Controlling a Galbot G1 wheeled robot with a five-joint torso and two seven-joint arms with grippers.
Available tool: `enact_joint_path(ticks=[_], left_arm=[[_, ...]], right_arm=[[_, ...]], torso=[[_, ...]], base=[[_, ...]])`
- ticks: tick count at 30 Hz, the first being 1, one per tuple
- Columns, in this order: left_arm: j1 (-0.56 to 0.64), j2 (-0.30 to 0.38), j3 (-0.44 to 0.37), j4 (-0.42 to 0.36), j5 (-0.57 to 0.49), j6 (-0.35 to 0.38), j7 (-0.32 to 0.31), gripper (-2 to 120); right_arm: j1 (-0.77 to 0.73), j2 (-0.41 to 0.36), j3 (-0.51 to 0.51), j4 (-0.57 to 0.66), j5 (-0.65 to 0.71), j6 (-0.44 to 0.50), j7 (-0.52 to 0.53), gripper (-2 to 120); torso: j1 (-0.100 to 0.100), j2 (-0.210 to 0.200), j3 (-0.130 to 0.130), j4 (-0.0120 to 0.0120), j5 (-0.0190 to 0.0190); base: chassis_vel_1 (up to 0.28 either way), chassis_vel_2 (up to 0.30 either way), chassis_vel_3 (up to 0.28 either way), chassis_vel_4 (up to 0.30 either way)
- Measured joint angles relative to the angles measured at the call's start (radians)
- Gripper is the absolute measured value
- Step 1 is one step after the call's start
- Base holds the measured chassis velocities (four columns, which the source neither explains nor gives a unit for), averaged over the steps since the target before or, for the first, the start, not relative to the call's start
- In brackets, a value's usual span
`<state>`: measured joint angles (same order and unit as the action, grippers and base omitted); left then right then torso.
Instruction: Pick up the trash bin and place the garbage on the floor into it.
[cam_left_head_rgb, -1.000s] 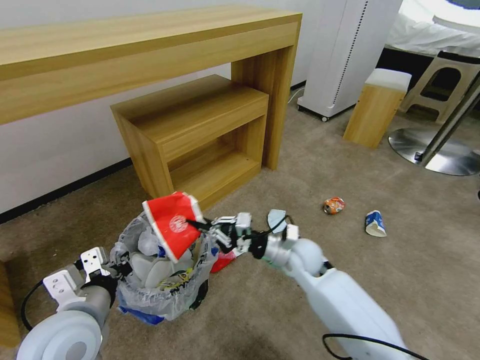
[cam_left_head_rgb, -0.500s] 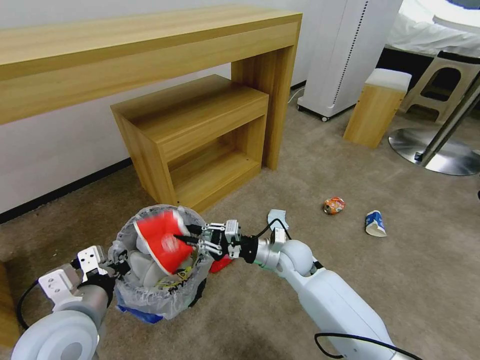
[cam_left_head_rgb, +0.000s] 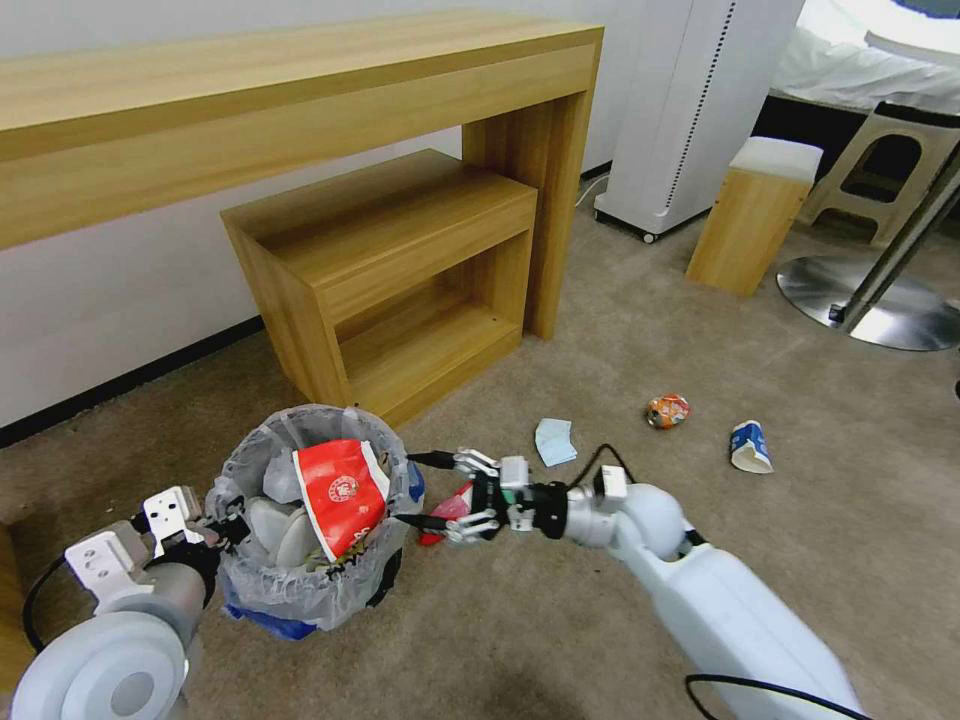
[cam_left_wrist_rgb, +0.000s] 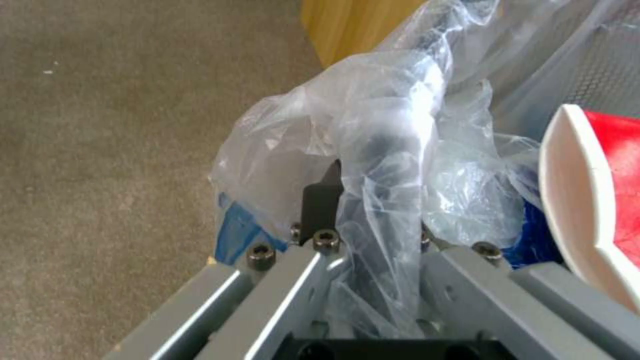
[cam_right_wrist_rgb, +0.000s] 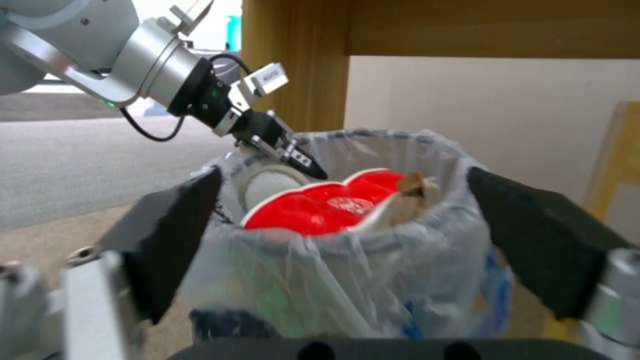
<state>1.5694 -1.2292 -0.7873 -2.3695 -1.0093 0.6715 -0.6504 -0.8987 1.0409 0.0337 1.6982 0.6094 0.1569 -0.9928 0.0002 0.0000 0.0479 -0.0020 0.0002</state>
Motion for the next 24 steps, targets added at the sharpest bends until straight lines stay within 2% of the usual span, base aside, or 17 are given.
enact_joint_path(ticks=[3, 18, 24], left_arm=[[-0.002, 0.001, -0.002, 0.002, -0.002, 0.000, 0.000, 0], [-0.002, 0.004, -0.011, 0.009, -0.005, 0.000, 0.000, 0], [-0.001, 0.000, -0.019, 0.009, -0.070, 0.022, -0.042, 0]], right_arm=[[-0.011, -0.017, 0.026, 0.013, -0.001, -0.001, 0.016, 100], [-0.029, -0.026, 0.051, 0.005, -0.016, 0.003, 0.036, 100], [-0.026, -0.007, 0.049, -0.045, -0.022, 0.010, 0.036, 100]], torso=[[0.000, 0.000, 0.000, 0.0000, -0.0001], [0.000, 0.000, 0.000, 0.0000, -0.0003], [0.000, 0.000, 0.000, 0.0000, -0.0003]], base=[[0.000, 0.000, 0.000, 0.000], [0.000, 0.000, 0.000, 0.000], [0.000, 0.000, 0.000, 0.000]])
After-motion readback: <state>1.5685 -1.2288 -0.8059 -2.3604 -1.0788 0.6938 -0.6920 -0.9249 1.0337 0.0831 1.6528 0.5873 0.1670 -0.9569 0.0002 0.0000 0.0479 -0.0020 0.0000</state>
